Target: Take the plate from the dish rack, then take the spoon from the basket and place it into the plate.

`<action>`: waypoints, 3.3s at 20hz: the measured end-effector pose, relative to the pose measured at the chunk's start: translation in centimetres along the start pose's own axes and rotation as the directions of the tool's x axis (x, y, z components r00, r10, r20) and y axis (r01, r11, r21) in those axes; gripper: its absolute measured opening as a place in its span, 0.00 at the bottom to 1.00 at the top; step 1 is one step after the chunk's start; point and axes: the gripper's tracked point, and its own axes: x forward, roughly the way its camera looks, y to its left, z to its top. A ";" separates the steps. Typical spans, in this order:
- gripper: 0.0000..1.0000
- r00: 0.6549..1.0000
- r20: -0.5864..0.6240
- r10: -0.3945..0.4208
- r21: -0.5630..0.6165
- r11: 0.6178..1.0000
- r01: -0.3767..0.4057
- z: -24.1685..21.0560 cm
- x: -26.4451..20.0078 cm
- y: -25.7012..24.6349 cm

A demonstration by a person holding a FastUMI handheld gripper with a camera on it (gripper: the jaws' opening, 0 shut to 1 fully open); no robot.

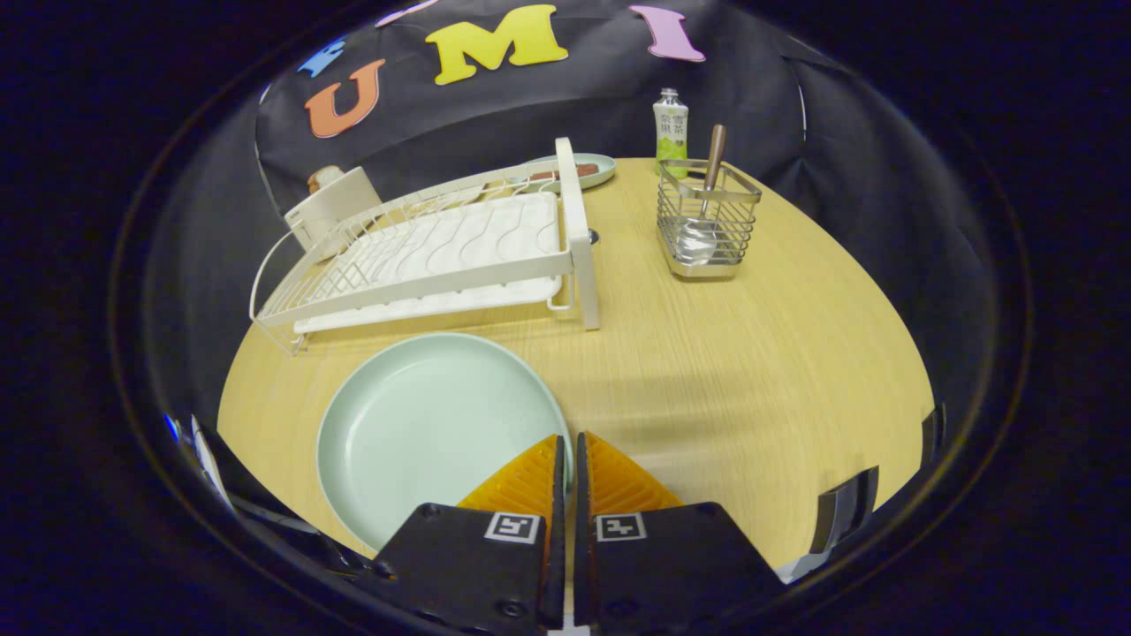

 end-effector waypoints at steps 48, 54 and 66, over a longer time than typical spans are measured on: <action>0.17 0.857 0.511 -0.073 0.019 0.997 0.074 29.4 -0.4 -9.5; 0.17 0.791 0.606 -0.081 -0.053 0.988 0.142 27.9 -10.2 -6.5; 0.17 0.747 0.660 0.077 -0.159 0.987 0.039 17.3 -17.2 5.3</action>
